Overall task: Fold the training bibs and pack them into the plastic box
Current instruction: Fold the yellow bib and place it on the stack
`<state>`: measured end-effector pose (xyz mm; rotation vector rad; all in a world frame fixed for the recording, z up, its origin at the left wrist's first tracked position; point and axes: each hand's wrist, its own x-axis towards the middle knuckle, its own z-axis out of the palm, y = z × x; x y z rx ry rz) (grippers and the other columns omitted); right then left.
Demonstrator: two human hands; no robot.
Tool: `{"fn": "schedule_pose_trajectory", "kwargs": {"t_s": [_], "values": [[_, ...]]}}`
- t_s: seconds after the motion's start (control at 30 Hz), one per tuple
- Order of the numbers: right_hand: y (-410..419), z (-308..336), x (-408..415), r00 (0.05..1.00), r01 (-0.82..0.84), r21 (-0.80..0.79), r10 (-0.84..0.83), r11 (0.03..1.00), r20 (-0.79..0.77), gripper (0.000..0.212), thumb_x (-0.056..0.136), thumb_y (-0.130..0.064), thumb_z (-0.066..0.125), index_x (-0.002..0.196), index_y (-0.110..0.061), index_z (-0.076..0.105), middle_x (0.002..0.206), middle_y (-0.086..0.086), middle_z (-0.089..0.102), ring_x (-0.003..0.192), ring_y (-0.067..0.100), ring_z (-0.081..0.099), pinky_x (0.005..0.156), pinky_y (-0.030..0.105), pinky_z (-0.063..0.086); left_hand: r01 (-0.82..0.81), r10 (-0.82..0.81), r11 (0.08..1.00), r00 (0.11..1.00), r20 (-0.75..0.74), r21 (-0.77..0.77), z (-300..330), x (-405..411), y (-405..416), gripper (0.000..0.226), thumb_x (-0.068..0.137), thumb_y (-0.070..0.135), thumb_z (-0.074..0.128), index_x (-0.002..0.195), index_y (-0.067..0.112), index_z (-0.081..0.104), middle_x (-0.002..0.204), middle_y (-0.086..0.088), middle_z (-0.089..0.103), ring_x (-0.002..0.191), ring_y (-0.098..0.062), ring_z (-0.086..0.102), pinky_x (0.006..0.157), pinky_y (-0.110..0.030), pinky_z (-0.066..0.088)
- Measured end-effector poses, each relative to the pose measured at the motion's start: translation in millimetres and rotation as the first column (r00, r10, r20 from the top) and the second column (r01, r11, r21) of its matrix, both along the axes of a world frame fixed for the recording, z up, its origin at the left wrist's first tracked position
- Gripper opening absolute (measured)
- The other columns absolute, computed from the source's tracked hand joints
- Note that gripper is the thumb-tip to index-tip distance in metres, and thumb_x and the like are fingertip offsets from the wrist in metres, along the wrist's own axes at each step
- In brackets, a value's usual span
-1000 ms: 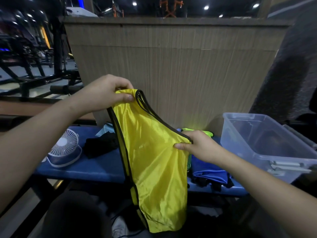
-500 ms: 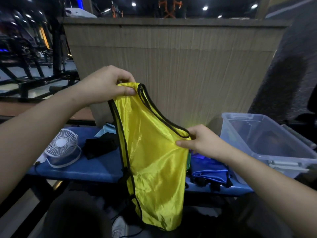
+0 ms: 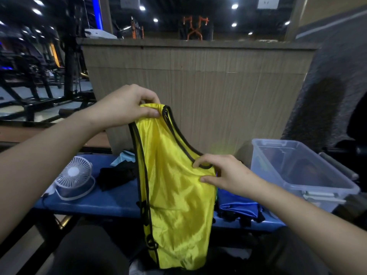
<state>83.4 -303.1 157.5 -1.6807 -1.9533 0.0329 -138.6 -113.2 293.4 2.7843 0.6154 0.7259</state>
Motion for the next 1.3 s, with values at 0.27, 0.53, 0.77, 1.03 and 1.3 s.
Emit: {"fn": "schedule_pose_trajectory", "kwargs": {"t_s": [0.27, 0.53, 0.77, 1.03, 1.3], "values": [[4, -10, -4, 0.999, -0.002, -0.195, -0.006, 0.981, -0.041, 0.085, 0.085, -0.025, 0.078, 0.144, -0.057, 0.026, 0.142, -0.028, 0.046, 0.087, 0.008, 0.062, 0.082, 0.03, 0.051, 0.027, -0.028, 0.999, 0.999, -0.034, -0.029, -7, 7, -1, 0.01, 0.088, 0.03, 0.074, 0.086, 0.039, 0.071, 0.085, 0.013, 0.07, 0.084, -0.001, 0.063, 0.072, -0.032, 0.05], [12, -24, -5, 0.999, -0.004, -0.256, 0.014, 0.967, 0.037, 0.057, 0.088, -0.022, 0.074, 0.137, -0.036, 0.048, 0.126, -0.015, 0.057, 0.112, 0.008, 0.056, 0.097, 0.038, 0.048, 0.096, -0.094, 0.994, 0.995, 0.035, -0.058, -18, 12, -1, 0.025, 0.09, 0.018, 0.071, 0.086, 0.031, 0.049, 0.079, 0.018, 0.065, 0.077, 0.008, 0.06, 0.066, -0.03, 0.044], [12, -33, -5, 0.998, 0.013, -0.267, 0.004, 0.964, 0.063, 0.064, 0.096, -0.019, 0.064, 0.149, -0.042, 0.036, 0.145, -0.009, 0.047, 0.138, 0.008, 0.037, 0.111, 0.028, 0.034, 0.15, -0.152, 0.987, 0.988, -0.028, -0.066, -21, 11, -1, 0.026, 0.094, 0.016, 0.064, 0.099, 0.041, 0.067, 0.099, 0.017, 0.068, 0.095, 0.003, 0.061, 0.078, -0.032, 0.049], [15, -37, -2, 0.981, 0.023, -0.305, 0.037, 0.952, 0.189, 0.028, 0.093, -0.029, 0.067, 0.074, -0.026, 0.046, 0.093, -0.006, 0.043, 0.082, 0.006, 0.039, 0.076, 0.029, 0.038, 0.155, -0.157, 0.985, 0.987, -0.026, -0.073, -29, 11, 7, 0.034, 0.094, 0.006, 0.06, 0.088, 0.039, 0.064, 0.086, 0.018, 0.065, 0.077, -0.004, 0.059, 0.067, -0.031, 0.047], [8, -29, -6, 0.951, 0.108, -0.428, 0.032, 0.897, 0.306, 0.043, 0.089, -0.052, 0.066, 0.073, -0.017, 0.047, 0.083, -0.004, 0.044, 0.082, 0.016, 0.047, 0.07, 0.034, 0.039, 0.162, -0.166, 0.976, 0.986, -0.017, -0.147, -36, 15, 10, 0.03, 0.092, 0.006, 0.066, 0.087, 0.035, 0.059, 0.093, 0.021, 0.069, 0.094, 0.004, 0.064, 0.079, -0.029, 0.051]]}}
